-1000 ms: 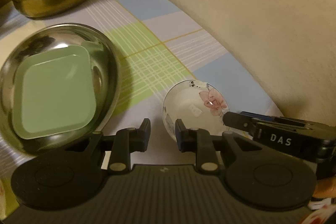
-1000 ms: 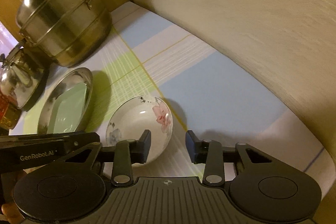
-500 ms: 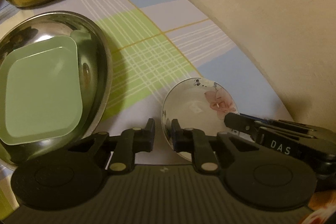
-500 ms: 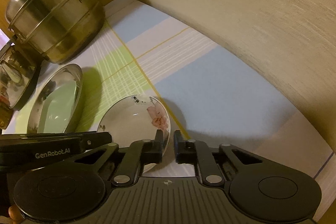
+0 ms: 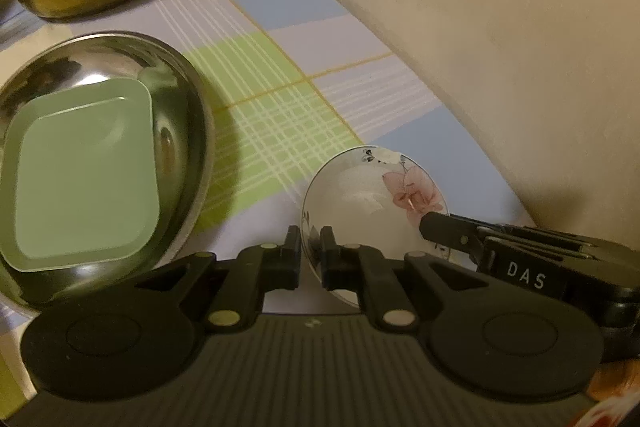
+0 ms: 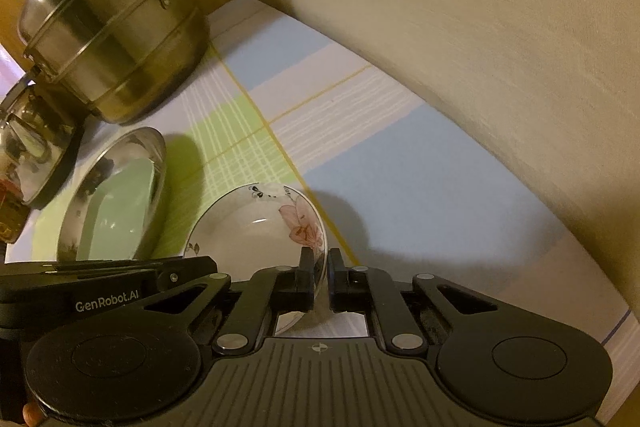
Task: Organize plates and bowls
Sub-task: 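Carry the floral saucer with the right tool onto the green plate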
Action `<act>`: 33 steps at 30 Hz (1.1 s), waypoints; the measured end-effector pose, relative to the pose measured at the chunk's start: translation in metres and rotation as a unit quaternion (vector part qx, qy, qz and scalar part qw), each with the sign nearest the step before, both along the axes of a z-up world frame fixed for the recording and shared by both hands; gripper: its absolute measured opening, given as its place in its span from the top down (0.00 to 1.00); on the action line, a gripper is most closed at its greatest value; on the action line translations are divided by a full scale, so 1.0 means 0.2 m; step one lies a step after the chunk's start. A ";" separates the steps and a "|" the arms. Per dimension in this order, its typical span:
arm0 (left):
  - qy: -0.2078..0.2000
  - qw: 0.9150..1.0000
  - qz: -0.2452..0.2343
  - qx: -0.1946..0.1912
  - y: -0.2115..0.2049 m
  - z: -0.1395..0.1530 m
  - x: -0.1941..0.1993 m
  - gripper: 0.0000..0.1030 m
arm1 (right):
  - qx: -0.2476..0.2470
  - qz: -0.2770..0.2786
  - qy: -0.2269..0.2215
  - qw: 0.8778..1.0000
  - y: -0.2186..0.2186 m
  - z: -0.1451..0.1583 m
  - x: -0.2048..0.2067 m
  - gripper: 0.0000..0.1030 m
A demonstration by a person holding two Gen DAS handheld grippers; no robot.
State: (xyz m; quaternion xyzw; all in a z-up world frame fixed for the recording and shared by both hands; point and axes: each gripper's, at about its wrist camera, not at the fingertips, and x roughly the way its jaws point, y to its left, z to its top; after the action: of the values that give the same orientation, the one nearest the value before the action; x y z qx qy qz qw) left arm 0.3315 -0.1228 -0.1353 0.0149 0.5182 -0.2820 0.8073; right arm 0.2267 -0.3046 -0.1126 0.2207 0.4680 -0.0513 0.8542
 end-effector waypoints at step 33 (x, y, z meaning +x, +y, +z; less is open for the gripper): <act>-0.032 0.984 0.176 -0.008 0.70 0.20 0.10 0.92 | 0.018 0.175 -0.027 0.984 0.61 0.09 0.47 0.93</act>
State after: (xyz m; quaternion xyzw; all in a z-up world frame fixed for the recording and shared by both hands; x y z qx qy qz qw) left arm 0.3520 0.0180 -0.0962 -0.0735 0.4844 -0.1392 0.8606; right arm 0.3204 -0.1824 -0.0940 0.1523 0.4767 0.1140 0.8582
